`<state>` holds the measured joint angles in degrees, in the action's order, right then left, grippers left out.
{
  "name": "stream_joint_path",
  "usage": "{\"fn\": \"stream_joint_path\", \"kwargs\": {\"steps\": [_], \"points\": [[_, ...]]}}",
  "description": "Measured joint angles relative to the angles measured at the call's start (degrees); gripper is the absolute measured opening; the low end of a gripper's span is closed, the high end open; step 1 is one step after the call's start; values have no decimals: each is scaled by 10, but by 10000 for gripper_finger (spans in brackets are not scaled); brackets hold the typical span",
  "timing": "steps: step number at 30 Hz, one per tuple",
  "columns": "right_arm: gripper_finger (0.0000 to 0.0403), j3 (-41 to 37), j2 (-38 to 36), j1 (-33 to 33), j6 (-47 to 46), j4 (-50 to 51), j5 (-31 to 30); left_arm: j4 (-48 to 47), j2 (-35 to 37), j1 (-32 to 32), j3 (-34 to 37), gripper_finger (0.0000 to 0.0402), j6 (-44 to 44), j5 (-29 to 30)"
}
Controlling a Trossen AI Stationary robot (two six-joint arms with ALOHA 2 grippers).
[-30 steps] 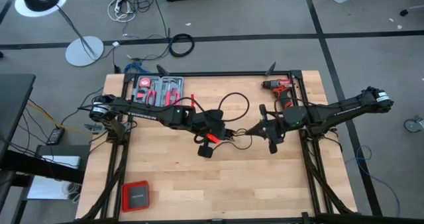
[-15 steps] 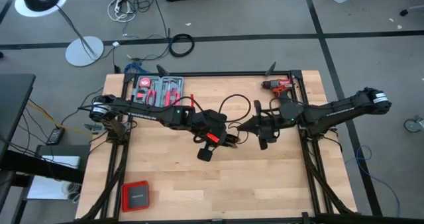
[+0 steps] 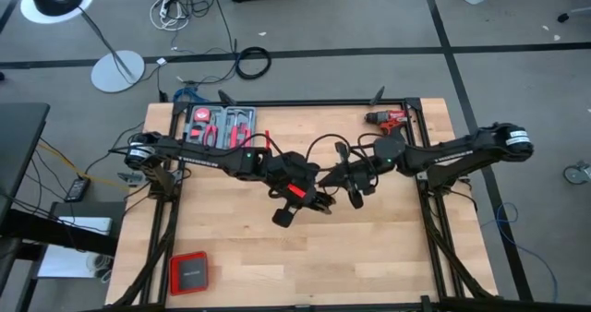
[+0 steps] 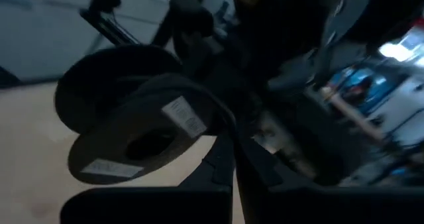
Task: Coil cords
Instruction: Coil the black wire on the spool
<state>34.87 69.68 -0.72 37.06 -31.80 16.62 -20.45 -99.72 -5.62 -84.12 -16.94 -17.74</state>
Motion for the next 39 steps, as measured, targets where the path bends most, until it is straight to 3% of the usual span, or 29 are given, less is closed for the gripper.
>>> {"fn": "stream_joint_path", "kwargs": {"steps": [4,9,13,15,26,39], "points": [[2,0,6,4,-99,2,13,2,0,1,0,0,-22,-4],[2,0,6,0,-184,9,19,9,0,6,0,0,-25,37],[3,0,2,-4,-281,11,-39,24,0,7,0,0,-24,70],[3,0,-3,1,-313,12,-38,35,0,7,0,0,-24,80],[11,1,-9,21,-304,38,54,79,-1,1,0,0,-56,47],[74,-16,-4,24,-312,47,61,110,0,-2,0,0,-84,53]]}}
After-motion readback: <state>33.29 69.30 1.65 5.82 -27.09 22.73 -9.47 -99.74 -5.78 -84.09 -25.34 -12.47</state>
